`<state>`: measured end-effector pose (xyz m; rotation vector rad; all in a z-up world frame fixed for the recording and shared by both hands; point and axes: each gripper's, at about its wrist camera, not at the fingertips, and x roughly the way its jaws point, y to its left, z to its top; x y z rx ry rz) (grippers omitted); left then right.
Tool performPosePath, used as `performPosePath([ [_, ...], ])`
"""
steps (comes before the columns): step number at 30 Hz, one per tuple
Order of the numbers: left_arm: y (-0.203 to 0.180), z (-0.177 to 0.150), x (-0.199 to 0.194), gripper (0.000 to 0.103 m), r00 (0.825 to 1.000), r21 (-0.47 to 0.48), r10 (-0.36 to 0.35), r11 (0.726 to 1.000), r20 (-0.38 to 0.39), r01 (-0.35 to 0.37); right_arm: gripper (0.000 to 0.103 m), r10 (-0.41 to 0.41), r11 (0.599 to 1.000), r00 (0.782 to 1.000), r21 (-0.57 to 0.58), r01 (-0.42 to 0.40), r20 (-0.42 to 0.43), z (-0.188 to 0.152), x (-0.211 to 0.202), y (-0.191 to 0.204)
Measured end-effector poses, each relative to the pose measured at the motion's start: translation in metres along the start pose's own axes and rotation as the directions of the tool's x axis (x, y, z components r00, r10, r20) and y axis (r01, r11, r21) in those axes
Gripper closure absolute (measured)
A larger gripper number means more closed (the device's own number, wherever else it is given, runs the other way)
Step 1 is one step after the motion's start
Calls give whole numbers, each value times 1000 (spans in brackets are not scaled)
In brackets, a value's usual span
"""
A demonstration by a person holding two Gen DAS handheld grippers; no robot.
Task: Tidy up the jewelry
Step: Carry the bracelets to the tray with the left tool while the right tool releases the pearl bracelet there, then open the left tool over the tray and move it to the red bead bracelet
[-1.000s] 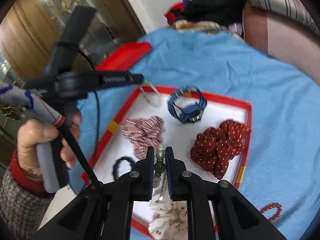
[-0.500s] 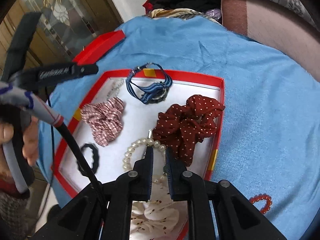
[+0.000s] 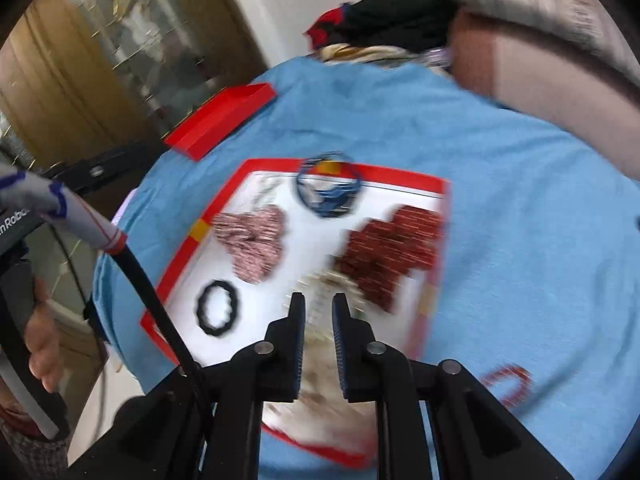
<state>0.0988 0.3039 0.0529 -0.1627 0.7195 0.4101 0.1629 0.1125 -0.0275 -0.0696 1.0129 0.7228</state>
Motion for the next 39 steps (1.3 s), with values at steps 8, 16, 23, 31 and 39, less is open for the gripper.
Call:
performPosePath([
  [8,-34,-24,-34,22,1000,8,-9,1000,26,9,85,-119,990,992,87,115,44,-43,-58,-55],
  [16,-95,-53,-56,21,997,78,-77,994,-8,77,69,-222,966,970,158,205,101,-76,-106,-87],
  [23,-147,-75,-69,21,991,172,-128,976,-38,132,68,-275,950,956,183,254,102,-94,-126,-110],
  [31,-175,-84,-67,21,988,235,-139,960,-74,152,67,-306,930,947,246,274,98,-106,-137,-137],
  [39,-197,-92,-55,21,982,272,-144,947,-123,173,66,-314,916,946,287,279,83,-114,-139,-157],
])
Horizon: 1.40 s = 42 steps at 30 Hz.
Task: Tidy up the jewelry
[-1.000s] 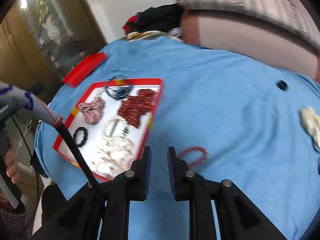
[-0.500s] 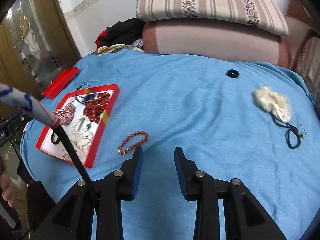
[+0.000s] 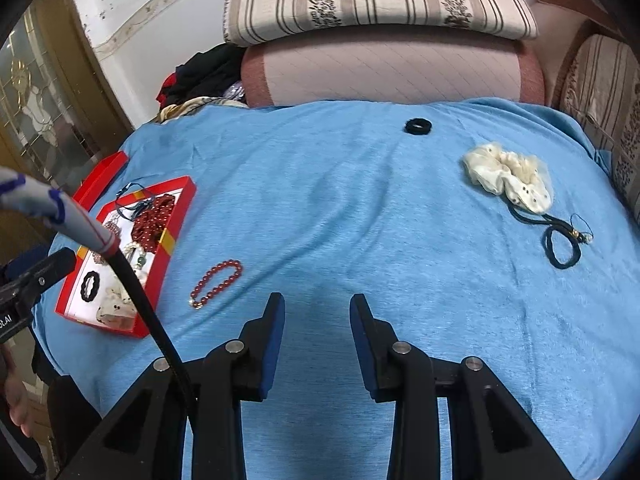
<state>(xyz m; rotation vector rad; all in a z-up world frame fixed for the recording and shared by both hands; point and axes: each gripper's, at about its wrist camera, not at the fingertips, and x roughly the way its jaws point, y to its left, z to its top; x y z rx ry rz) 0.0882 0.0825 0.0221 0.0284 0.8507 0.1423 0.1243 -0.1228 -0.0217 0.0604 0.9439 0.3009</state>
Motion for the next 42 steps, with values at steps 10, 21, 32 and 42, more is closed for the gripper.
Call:
performPosePath([
  [10,-17,-6,36,21,992,14,-97,995,-77,98,66,-35,998,999,52,36,-18,-1,9,-36],
  [21,-58,-20,118,44,945,46,-224,969,-240,242,64,-87,995,996,57,88,-18,39,35,-72],
  [32,-63,-18,152,76,905,8,-310,945,-290,327,57,-145,987,989,60,147,-33,150,121,-118],
  [42,-56,-13,157,53,871,-81,-398,916,-289,392,57,-206,978,976,20,208,-77,208,211,-129],
])
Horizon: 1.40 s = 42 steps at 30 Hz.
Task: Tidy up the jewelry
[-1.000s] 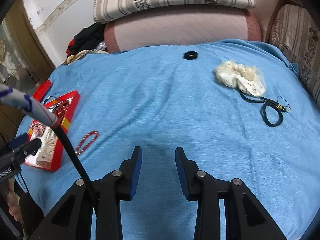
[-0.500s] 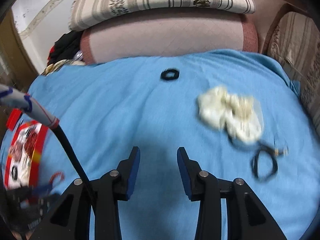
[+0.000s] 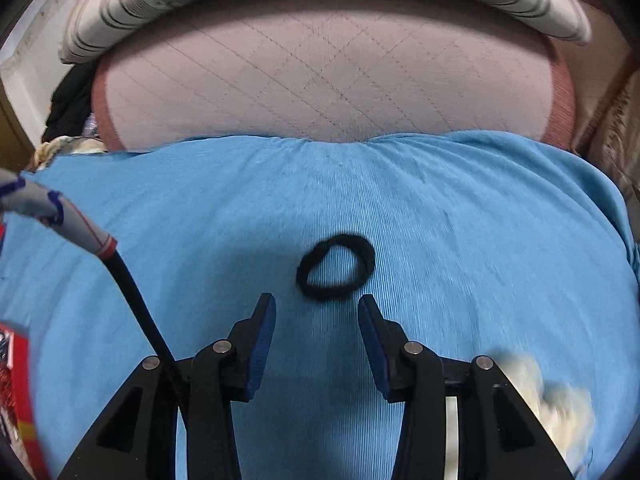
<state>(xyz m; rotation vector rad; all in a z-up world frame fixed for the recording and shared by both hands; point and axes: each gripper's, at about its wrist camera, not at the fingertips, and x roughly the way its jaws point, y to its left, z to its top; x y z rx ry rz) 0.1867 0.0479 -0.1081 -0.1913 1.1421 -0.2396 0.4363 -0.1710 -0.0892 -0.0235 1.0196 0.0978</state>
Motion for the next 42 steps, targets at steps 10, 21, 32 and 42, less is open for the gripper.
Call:
performPosePath([
  [10,-9,-2,-4,95,998,41,36,998,44,-38,93,-33,997,999,-67,35,37,2,-4,0],
  [21,-29,-14,-72,103,989,44,-5,999,146,-2,93,70,995,990,-76,-61,121,-57,-126,6],
  [32,7,3,-48,45,974,41,198,978,114,-204,93,178,983,978,-54,-173,104,-131,-174,9],
  [42,19,25,4,45,980,64,197,978,3,-197,90,285,956,958,-60,-287,-42,-185,-130,34],
])
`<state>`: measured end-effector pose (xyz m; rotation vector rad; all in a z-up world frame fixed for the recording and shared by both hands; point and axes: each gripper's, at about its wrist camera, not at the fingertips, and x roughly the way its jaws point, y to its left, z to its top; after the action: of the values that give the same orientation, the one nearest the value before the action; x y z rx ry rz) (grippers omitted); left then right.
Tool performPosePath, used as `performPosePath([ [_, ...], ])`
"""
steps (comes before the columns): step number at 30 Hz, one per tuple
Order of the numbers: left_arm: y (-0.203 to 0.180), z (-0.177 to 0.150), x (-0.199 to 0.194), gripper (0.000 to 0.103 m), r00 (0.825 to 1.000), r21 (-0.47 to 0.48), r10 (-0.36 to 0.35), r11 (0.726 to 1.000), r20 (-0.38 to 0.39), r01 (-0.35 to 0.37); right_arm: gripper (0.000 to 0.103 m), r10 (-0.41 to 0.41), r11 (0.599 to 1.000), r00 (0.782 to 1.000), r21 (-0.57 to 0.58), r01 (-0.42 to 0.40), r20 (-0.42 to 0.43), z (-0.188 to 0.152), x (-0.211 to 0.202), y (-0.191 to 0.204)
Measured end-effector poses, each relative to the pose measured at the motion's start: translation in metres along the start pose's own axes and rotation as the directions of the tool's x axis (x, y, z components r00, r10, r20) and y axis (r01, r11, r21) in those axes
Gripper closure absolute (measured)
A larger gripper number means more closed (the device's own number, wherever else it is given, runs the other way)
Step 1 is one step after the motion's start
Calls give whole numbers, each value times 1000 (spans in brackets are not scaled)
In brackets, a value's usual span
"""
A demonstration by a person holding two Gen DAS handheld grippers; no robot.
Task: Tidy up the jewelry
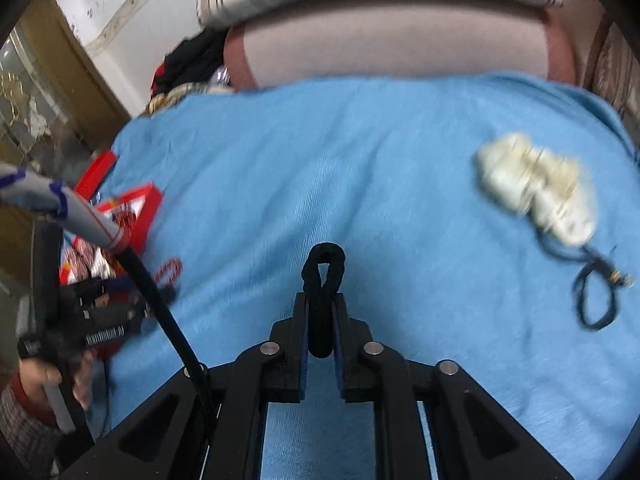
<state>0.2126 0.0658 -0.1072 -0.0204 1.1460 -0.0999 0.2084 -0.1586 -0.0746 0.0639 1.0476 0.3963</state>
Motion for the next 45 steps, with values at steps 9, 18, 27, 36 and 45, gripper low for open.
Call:
performPosePath([
  [9,-3,0,4,59,1000,21,-20,1000,21,20,56,-29,999,1000,42,29,8,-5,21,-7],
  [18,5,-2,-8,103,998,-18,-33,999,46,34,92,-32,999,999,14,32,4,-6,22,2],
  [27,-2,-9,-45,103,995,-28,-43,999,89,46,93,-2,1000,998,-13,3,66,-15,-22,24],
  [36,2,-4,-3,56,1000,-3,-26,1000,10,26,89,9,1000,999,14,-9,42,-28,-19,24],
  [45,-3,-5,0,92,999,33,-4,999,46,2,76,15,997,1000,69,-15,-5,-26,25,11],
])
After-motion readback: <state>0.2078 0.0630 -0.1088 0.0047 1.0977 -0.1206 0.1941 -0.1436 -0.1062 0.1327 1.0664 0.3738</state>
